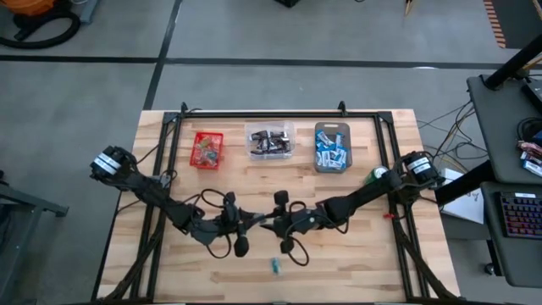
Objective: Sort candy
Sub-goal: Put the blue candy into the red bin
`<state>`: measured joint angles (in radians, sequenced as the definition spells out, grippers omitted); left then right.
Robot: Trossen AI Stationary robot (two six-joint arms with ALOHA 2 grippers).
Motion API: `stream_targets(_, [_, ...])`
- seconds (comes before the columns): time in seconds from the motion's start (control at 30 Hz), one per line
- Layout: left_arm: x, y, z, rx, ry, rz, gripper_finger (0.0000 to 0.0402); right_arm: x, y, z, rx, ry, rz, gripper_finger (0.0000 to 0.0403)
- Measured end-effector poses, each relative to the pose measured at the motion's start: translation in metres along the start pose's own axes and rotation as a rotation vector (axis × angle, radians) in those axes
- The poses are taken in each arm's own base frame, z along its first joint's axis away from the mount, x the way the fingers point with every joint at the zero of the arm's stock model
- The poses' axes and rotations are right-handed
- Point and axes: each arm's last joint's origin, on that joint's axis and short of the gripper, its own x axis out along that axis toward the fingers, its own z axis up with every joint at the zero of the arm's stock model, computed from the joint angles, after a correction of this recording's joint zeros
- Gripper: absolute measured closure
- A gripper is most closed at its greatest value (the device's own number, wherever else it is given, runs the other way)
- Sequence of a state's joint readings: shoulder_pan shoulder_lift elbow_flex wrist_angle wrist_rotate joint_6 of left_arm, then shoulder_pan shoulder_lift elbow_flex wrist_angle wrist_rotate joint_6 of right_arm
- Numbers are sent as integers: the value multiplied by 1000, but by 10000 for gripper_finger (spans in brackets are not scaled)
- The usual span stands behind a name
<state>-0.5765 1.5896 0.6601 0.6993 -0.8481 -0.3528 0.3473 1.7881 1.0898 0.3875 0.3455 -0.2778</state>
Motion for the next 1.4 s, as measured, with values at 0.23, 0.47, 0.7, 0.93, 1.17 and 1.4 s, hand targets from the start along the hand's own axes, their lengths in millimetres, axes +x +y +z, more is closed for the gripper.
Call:
stream_targets(0.23, [5, 18, 8, 67, 55, 79, 401, -2, -13, 5, 49, 137, -72, 226])
stream_targets(0.47, [-2, 52, 30, 157, 153, 198, 401, -20, -26, 7, 152, 275, -136, 187])
stream_targets(0.7, [-16, 96, 55, 191, 265, 309, 401, -40, -35, 7, 248, 366, -151, 186])
stream_targets(0.93, [-26, 176, 66, 203, 458, 679, 401, -39, -46, 4, 248, 381, -172, 186])
stream_targets(1.17, [-29, 257, 48, -66, 691, 845, 399, -31, -65, -10, 233, 431, -211, 186])
stream_targets(1.4, [-26, 273, 39, -72, 789, 852, 348, -27, -87, -29, 260, 480, -260, 186])
